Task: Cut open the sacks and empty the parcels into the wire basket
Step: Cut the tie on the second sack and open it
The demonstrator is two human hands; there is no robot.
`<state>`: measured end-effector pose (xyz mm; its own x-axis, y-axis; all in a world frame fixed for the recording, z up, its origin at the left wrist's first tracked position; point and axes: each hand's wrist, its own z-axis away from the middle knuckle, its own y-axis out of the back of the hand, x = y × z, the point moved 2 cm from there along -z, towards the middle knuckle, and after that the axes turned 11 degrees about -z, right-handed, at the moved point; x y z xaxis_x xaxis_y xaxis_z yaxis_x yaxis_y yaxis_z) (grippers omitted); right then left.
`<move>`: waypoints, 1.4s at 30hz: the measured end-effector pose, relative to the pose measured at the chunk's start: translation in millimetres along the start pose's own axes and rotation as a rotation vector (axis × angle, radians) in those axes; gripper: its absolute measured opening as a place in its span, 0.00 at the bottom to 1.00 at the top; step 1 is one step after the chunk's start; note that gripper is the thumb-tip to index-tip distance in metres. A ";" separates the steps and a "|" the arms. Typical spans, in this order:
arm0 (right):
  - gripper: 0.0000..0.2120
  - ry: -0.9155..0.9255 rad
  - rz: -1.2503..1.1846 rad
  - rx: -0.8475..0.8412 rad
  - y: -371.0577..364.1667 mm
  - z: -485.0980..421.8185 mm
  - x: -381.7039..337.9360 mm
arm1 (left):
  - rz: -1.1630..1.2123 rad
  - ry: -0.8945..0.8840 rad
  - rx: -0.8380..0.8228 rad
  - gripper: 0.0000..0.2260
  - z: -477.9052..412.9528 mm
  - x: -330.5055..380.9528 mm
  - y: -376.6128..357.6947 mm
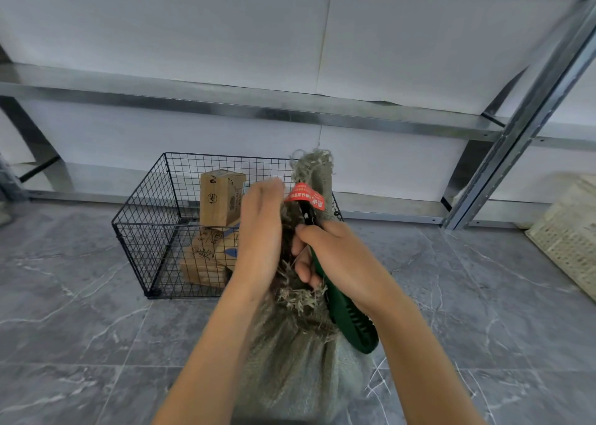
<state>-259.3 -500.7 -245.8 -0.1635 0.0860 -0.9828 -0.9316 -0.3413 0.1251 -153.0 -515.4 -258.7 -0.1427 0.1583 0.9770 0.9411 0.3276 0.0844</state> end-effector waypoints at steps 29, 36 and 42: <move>0.17 0.186 -0.350 -0.063 -18.9 15.2 -16.3 | 0.335 0.018 0.312 0.16 16.9 26.8 -0.1; 0.16 0.110 -0.256 -0.150 -11.4 17.8 -16.6 | 0.400 0.057 0.332 0.12 14.6 22.2 -2.7; 0.15 -0.033 0.336 -0.074 10.5 24.3 -17.5 | 0.529 0.118 0.288 0.15 1.8 11.9 9.4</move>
<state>-274.1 -483.1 -224.0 -0.4686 -0.0129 -0.8833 -0.7982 -0.4222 0.4297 -146.4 -508.8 -246.7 0.3712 0.2697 0.8885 0.7522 0.4737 -0.4581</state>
